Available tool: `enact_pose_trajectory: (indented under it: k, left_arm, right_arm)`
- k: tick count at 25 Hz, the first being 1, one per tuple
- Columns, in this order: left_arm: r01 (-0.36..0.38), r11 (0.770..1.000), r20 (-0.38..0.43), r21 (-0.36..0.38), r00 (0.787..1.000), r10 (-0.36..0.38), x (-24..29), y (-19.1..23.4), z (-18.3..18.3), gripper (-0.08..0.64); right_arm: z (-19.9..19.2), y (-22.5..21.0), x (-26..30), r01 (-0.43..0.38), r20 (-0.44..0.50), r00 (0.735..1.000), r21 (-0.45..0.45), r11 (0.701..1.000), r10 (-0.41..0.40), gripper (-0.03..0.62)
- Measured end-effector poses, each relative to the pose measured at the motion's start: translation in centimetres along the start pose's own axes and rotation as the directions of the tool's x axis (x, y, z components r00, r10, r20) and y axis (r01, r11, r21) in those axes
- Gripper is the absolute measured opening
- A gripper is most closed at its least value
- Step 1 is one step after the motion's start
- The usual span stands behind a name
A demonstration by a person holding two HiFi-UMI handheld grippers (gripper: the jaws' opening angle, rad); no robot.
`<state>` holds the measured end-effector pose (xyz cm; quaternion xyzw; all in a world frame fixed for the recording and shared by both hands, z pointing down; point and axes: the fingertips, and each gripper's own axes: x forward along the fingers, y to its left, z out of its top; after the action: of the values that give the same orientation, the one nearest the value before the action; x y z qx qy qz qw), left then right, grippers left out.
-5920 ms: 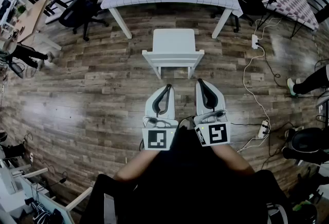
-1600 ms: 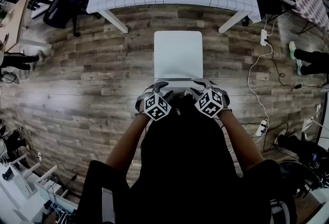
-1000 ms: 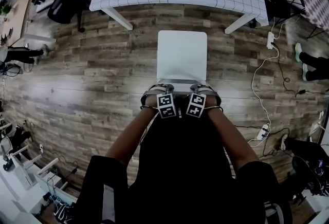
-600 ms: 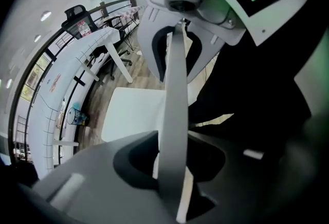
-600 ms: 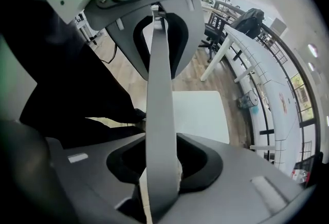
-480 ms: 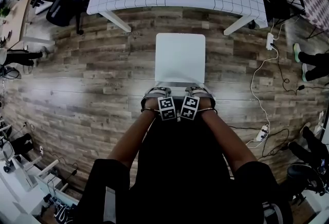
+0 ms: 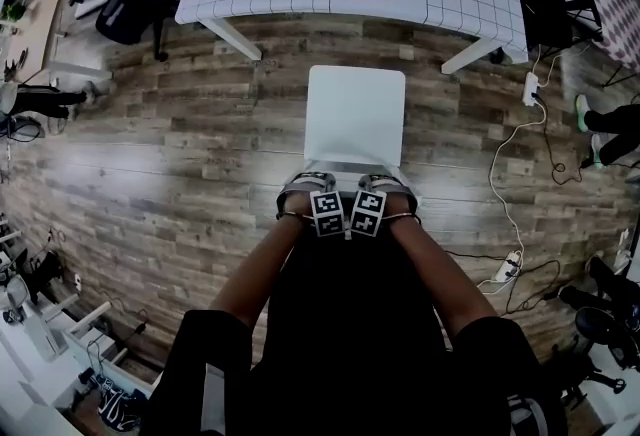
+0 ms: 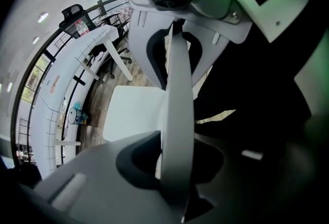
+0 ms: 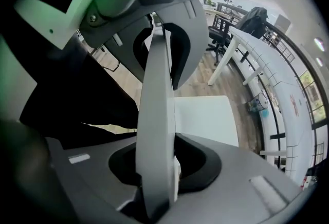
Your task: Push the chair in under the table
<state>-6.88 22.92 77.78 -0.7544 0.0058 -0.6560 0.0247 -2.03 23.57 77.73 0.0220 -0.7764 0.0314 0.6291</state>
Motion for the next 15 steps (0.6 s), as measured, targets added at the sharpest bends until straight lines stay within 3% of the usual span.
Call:
enact_pose_trajectory:
  k: [5,11,15]
  left_arm:
    - [0.033,0.999,-0.023,-0.040,0.999,-0.034,-0.7,-0.5,-0.6,0.092]
    - [0.079,0.996,-0.041,-0.036,0.996,-0.081,0.2,0.2,0.3,0.092]
    - [0.069,0.997,-0.052,-0.029,0.996,-0.071,0.0,0.6,0.4,0.091]
  right_arm:
    - [0.7,0.4,-0.5,0.071,-0.018,0.997,-0.041,0.997,-0.072,0.058]
    - [-0.3,-0.7,-0.1,0.058,0.004,0.998,-0.022,0.998,-0.058,0.072]
    - [-0.4,-1.0,-0.4,0.035,0.008,0.999,-0.009,0.999,-0.035,0.075]
